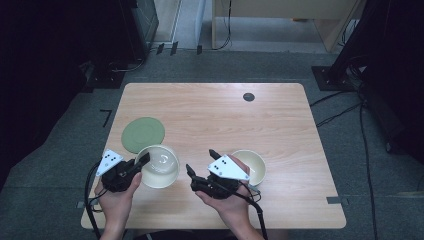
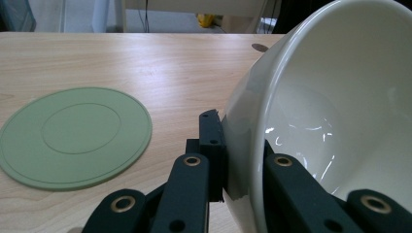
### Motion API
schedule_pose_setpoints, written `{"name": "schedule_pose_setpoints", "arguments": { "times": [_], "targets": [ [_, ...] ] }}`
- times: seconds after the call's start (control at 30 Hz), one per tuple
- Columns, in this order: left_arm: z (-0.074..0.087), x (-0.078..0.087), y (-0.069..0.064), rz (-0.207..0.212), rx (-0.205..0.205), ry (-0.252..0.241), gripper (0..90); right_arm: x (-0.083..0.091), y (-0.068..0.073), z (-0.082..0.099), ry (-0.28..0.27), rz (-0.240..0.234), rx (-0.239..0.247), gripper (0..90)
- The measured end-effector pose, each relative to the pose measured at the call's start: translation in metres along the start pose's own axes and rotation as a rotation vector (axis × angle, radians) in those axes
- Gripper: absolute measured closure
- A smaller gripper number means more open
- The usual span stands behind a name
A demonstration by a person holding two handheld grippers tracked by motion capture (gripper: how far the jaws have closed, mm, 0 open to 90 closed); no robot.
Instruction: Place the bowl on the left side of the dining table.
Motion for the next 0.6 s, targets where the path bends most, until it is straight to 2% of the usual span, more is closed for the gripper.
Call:
{"name": "schedule_pose_setpoints", "arguments": {
  "times": [0.13,0.3,0.4,0.5,0.57,0.6],
  "targets": [
    [0.001,0.000,0.002,0.002,0.004,0.004,84.7,0.006,-0.011,0.005,0.005,0.012,-0.024,21.7],
    [0.000,0.001,0.006,0.003,0.009,-0.001,84.7,0.011,-0.026,0.013,0.023,0.037,-0.025,21.5],
    [-0.001,0.002,0.010,-0.001,0.013,-0.007,84.7,0.015,-0.038,0.016,0.023,0.055,-0.046,21.4],
    [-0.001,0.003,0.012,0.019,0.015,-0.006,84.7,0.020,-0.051,0.017,0.018,0.076,-0.063,21.4],
    [-0.002,0.005,0.014,0.020,0.012,-0.002,84.7,0.023,-0.061,0.018,0.018,0.089,-0.045,21.4],
    [-0.003,0.005,0.015,0.019,0.011,-0.002,84.7,0.026,-0.068,0.018,0.015,0.089,-0.053,21.4]
  ]
}}
Point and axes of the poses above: each handheld gripper's, and its own axes: x roughly backward along the jaws, z roughly out of its underside, y roughly to its left, the point moved 9 cm from there along -x, roughly forward along the jaws, and after that the axes turned 5 degrees about x, right-handed, at the moved point
